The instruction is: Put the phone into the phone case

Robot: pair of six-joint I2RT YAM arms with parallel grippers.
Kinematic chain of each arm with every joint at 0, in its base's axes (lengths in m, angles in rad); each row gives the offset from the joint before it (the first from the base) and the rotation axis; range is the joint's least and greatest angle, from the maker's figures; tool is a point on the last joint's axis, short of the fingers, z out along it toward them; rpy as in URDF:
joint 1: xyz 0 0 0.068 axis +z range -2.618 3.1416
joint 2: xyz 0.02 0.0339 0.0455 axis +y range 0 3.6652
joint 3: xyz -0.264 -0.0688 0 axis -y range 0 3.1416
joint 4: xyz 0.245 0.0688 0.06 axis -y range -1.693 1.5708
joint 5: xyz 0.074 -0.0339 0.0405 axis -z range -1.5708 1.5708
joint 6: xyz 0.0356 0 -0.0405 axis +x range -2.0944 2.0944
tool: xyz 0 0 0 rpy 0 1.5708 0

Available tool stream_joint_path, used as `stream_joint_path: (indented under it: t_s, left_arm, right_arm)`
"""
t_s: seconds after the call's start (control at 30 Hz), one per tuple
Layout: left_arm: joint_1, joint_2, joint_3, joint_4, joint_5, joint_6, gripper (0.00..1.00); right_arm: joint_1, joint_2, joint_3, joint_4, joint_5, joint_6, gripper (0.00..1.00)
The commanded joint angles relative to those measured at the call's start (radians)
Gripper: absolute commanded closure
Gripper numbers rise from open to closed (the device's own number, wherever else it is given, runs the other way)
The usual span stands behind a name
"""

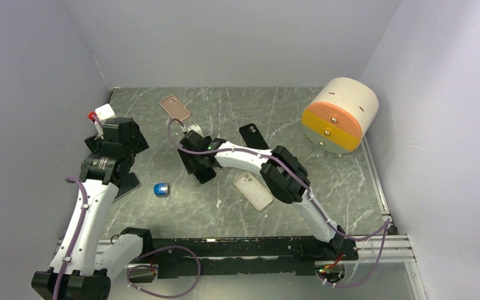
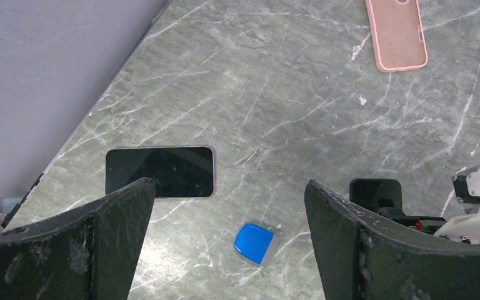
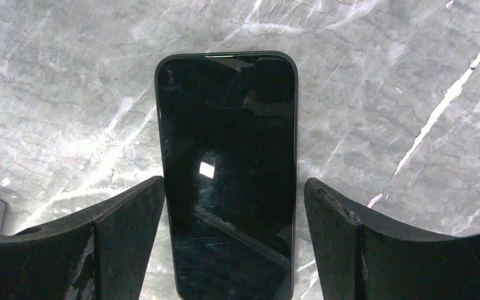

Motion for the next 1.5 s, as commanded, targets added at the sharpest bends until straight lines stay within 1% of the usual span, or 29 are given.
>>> stream_joint_path:
  t_s: [0.0,0.13,0.2,0.37,0.53,0.67,0.83,0.93,1.07,1.2,1.27,1.47]
  left_arm:
    - [0.004,-0.011,0.028,0.014,-0.002,-0.012,0.05]
    - [0.004,-0.009,0.026,0.016,0.004,-0.011,0.05]
    - [0.004,-0.01,0.026,0.017,0.008,-0.011,0.05]
    - [0.004,-0.009,0.023,0.022,0.014,-0.009,0.05]
    - [0.004,-0.004,0.02,0.026,0.02,-0.01,0.05]
    - [0.005,-0.003,0.01,0.048,0.064,0.008,0.05]
    - [0.004,-0.003,0.003,0.065,0.105,0.026,0.05]
    - [0.005,-0.006,0.003,0.066,0.106,0.026,0.05]
    - [0.005,-0.007,0.0,0.07,0.114,0.029,0.05]
    - [0.004,-0.006,0.0,0.071,0.116,0.029,0.05]
    - [0.004,-0.006,0.0,0.07,0.117,0.029,0.05]
    - [0.004,-0.005,-0.003,0.074,0.124,0.031,0.05]
  right_arm:
    - [0.005,0.006,-0.018,-0.003,0.046,-0.012,0.17]
    - [0.006,0.026,0.005,-0.059,0.1,0.002,0.22]
    - [0.005,0.012,-0.019,-0.057,0.116,0.001,0.24]
    - [-0.008,-0.07,-0.142,0.004,0.12,0.02,0.27]
    - [-0.036,-0.153,-0.273,0.066,0.057,0.033,0.32]
    - [-0.043,-0.242,-0.385,0.123,0.044,0.022,0.34]
    - [-0.044,-0.311,-0.477,0.164,0.055,0.009,0.35]
    - [-0.043,-0.316,-0.486,0.139,0.092,0.005,0.28]
    - [-0.043,-0.307,-0.493,0.128,0.095,0.001,0.21]
    - [-0.043,-0.298,-0.497,0.125,0.087,0.006,0.19]
    - [-0.043,-0.297,-0.5,0.126,0.085,0.01,0.21]
    - [-0.043,-0.318,-0.508,0.139,0.073,0.002,0.37]
